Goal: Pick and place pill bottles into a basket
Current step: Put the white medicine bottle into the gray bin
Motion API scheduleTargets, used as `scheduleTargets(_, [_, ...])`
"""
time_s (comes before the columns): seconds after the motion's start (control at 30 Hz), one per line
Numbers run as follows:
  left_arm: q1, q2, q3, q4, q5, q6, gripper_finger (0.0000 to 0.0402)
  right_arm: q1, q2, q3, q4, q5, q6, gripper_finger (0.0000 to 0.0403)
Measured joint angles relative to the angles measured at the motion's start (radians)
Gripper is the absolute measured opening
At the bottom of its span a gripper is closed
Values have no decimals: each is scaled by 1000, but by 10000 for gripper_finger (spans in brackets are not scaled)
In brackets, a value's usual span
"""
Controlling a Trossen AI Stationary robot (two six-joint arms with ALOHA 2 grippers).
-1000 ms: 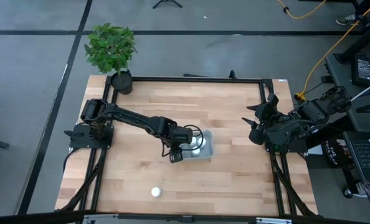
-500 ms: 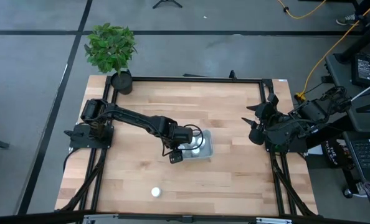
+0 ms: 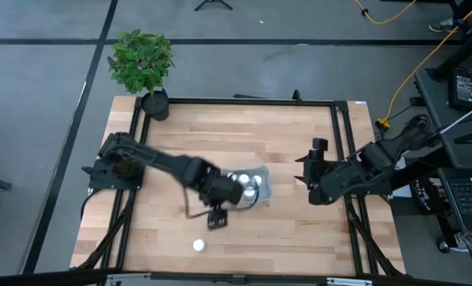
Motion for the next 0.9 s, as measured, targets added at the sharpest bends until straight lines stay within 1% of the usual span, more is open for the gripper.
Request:
scheduleTargets(0.17, [-154, 0, 19, -19, -5, -145, 266, 1, 16, 0, -1, 58, -43, 225])
scheduleTargets(0.23, [-215, 0, 15, -24, -30, -186, 265, -2, 13, 0, 6, 87, -55, 225])
scheduleTargets(0.37, [-317, 1, -32, -30, -191, -235, 269, -25, 7, 0, 32, 112, -106, 225])
scheduleTargets(0.4, [-334, 1, -44, -27, -211, -264, 272, -34, 7, 0, 39, 112, -115, 225])
scheduleTargets(0.53, [-369, 0, -115, -15, -218, -402, 288, -64, 7, 0, 54, 112, -120, 225])
scheduleTargets(0.6, [-377, 1, -146, 0, -218, -445, 300, -72, 7, 0, 64, 111, -108, 225])
scheduleTargets(0.73, [-393, 1, -204, 65, -208, -467, 332, -73, 7, 0, 71, 107, -84, 225])
scheduleTargets(0.8, [-400, 1, -231, 95, -207, -467, 349, -73, 7, 0, 78, 87, -83, 225])
scheduleTargets(0.9, [-405, 0, -284, 176, -201, -468, 373, -73, 7, 0, 84, 84, -58, 225])
